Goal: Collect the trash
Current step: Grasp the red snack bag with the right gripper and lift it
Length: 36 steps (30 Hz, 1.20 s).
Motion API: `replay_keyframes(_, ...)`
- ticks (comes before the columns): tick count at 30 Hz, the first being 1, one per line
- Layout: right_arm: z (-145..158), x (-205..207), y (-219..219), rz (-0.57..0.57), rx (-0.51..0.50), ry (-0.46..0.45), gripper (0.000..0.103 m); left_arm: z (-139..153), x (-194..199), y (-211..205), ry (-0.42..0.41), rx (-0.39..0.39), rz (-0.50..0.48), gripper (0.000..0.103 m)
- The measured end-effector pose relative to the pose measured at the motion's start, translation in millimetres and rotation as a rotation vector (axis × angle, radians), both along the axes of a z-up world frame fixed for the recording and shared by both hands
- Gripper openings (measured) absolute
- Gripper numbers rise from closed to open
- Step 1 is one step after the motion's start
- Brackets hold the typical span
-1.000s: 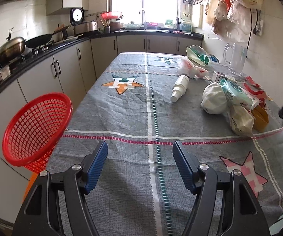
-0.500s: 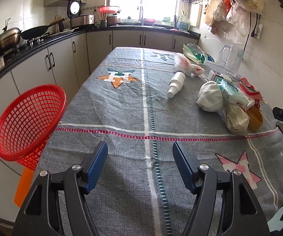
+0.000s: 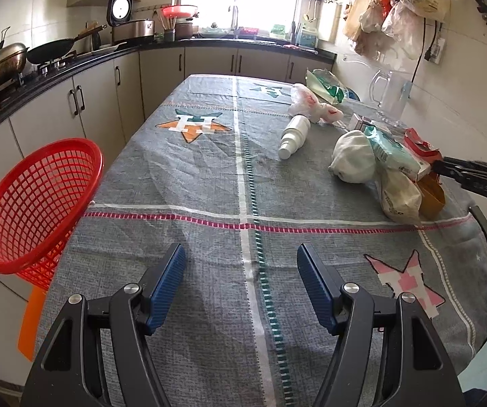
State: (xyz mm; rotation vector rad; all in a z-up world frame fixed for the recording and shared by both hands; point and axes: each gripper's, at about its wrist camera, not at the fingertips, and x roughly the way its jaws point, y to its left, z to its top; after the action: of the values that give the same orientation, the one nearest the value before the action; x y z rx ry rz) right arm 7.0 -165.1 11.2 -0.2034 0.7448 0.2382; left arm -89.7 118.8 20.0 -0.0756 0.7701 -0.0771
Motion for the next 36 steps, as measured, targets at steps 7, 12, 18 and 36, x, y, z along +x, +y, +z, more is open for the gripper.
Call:
replay_keyframes(7,-5.6,5.4,9.9,0.028,-0.017,-0.028,0.024,0.3,-0.5,-1.3,-0.003,0.010,0.004,0.067)
replay_keyframes(12,11.6,-14.0,-7.8,-0.024,0.127,-0.089,0.013,8.0,-1.4,-15.6,-0.008,0.021,-0.015,0.067)
replay_keyframes(18,21.6,-38.1,-30.9,-0.068,0.346,-0.211,0.013,25.0,15.6,-58.4,0.042,-0.122,-0.153,0.068)
replay_keyframes(36,23.8,-48.0,-52.6,-0.016,0.540,-0.229,0.013,-6.8,103.1,-138.5,0.245,-0.326,-0.168,0.050)
